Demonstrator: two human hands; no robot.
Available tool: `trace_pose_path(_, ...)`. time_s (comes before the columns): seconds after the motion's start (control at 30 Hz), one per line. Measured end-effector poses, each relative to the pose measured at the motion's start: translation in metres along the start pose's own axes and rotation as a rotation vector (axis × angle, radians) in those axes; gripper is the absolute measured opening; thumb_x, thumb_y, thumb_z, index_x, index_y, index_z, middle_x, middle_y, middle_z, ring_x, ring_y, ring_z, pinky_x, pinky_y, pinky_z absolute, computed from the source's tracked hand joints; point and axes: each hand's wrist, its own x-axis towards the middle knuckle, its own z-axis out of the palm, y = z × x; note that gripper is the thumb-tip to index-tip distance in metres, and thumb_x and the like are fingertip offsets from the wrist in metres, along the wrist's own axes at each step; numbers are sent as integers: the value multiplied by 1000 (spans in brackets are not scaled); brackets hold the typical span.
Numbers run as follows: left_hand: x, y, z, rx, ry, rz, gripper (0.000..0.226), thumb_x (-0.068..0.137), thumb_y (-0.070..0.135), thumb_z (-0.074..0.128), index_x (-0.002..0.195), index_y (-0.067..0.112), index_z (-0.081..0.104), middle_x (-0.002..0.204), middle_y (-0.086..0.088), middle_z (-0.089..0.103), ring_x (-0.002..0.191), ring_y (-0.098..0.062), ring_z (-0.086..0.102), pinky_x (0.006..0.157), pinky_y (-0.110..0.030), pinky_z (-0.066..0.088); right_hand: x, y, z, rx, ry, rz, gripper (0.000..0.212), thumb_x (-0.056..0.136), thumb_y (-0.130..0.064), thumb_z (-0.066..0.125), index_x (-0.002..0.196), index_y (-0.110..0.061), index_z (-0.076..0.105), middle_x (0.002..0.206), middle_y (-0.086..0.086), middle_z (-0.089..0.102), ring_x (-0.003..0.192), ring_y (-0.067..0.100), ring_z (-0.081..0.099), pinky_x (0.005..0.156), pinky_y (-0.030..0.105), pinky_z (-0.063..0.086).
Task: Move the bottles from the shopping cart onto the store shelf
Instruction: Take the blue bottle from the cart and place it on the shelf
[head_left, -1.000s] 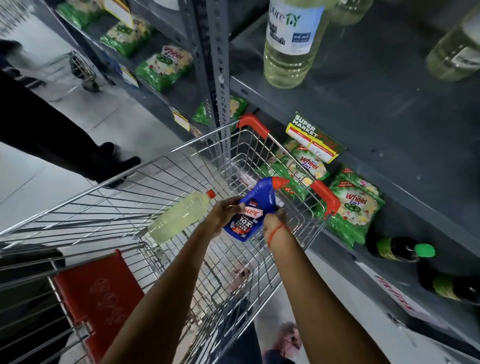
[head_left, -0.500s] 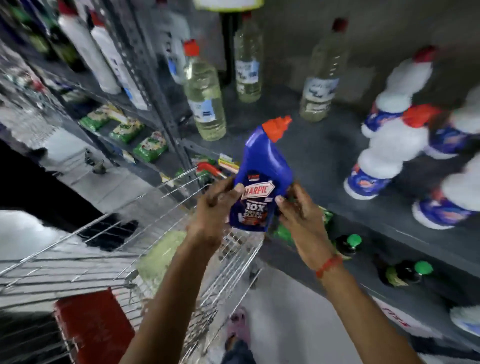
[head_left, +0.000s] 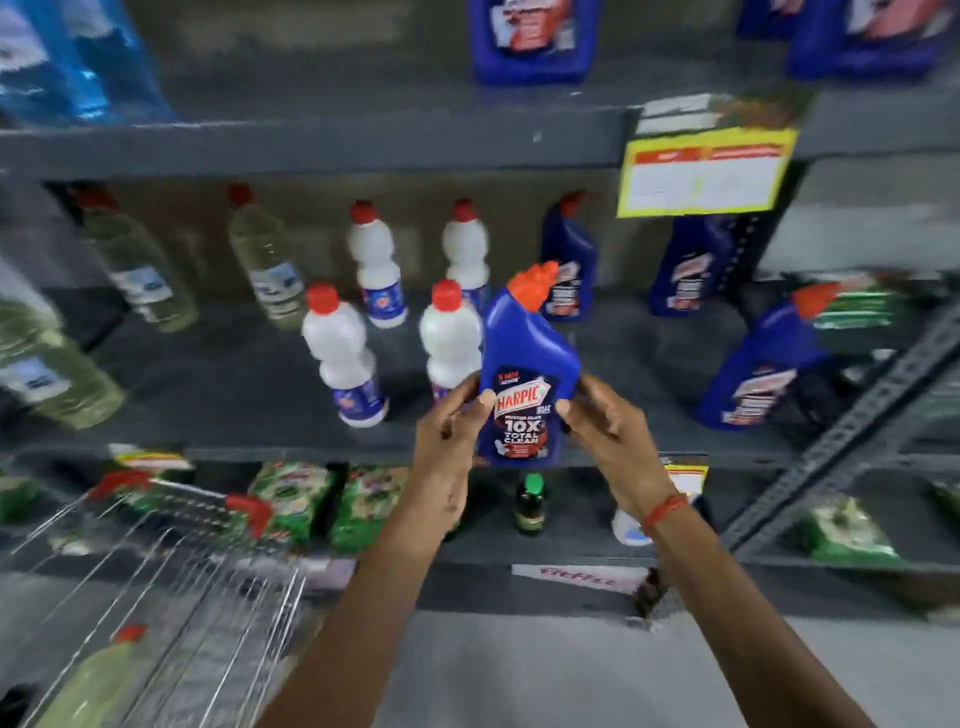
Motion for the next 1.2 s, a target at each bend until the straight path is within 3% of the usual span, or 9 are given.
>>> trace_pose_path(0.07, 17, -16, 28, 62, -18, -5, 30, 90, 10, 57, 119, 7, 61, 98, 0, 75, 90, -15, 67, 85, -44, 55, 9, 12, -34, -33, 44, 17, 35, 91, -3, 56, 126, -6, 54, 112, 6, 65, 99, 6, 62, 91, 37, 52)
trace_pose_path(0.17, 44, -35, 63, 123, -42, -15, 30, 89, 10, 59, 119, 9, 60, 120, -19, 64, 103, -24, 60, 99, -53, 47, 27, 28, -71, -83, 78, 30, 34, 92, 0, 53, 125, -3, 51, 113, 10, 62, 95, -4, 62, 91, 34, 50)
trace_pose_path(0.27, 66, -50, 82, 144, -49, 10, 33, 90, 9, 58, 123, 10, 57, 124, -20, 62, 100, -22, 60, 96, -48, 47, 44, 40, -87, -93, 93, 52, 37, 92, 2, 51, 129, 1, 48, 117, 11, 60, 97, -5, 61, 89, 24, 53)
trace_pose_path(0.4, 82, -60, 82, 138, -34, -9, 36, 90, 9, 57, 126, 6, 54, 121, -14, 62, 105, -23, 59, 99, -47, 47, 61, 52, -86, -88, 84, 76, 37, 93, 1, 51, 129, 1, 47, 119, 9, 60, 102, 5, 59, 90, 27, 49)
trace_pose_path(0.6, 82, -61, 73, 116, -24, 2, 37, 92, 8, 54, 128, 4, 51, 120, -10, 61, 106, -20, 60, 98, -42, 49, 71, 60, -78, -86, 71, 90, 41, 93, -1, 52, 133, -2, 44, 122, 8, 59, 104, 2, 60, 82, 17, 53)
trace_pose_path(0.8, 74, -68, 70, 104, -29, -4, 36, 92, 10, 54, 129, 11, 52, 107, 6, 65, 90, 1, 63, 76, -16, 56, 65, 59, -78, -105, 38, 92, 40, 94, -3, 51, 133, -5, 45, 125, 9, 59, 111, 12, 59, 91, 24, 54)
trace_pose_path(0.93, 71, -68, 72, 102, -33, -1, 37, 93, 12, 53, 130, 13, 52, 110, 4, 64, 95, -3, 62, 78, -18, 55, 60, 54, -80, -127, 35, 75, 41, 94, -4, 51, 134, -3, 44, 130, 18, 56, 121, 24, 56, 99, 40, 50)
trace_pose_path(1.03, 67, -68, 72, 123, -29, 4, 36, 93, 13, 53, 129, 14, 52, 110, 5, 63, 95, -3, 62, 77, -17, 54, 54, 51, -77, -128, 38, 88, 42, 94, -3, 50, 135, -4, 43, 131, 18, 56, 121, 24, 55, 100, 40, 50)
trace_pose_path(1.2, 65, -67, 70, 178, -30, 47, 34, 93, 12, 53, 128, 11, 53, 117, -2, 62, 99, -6, 61, 93, -32, 51, 50, 49, -71, -182, 49, 90, 42, 95, -3, 48, 136, -5, 40, 132, 17, 55, 121, 24, 54, 102, 46, 48)
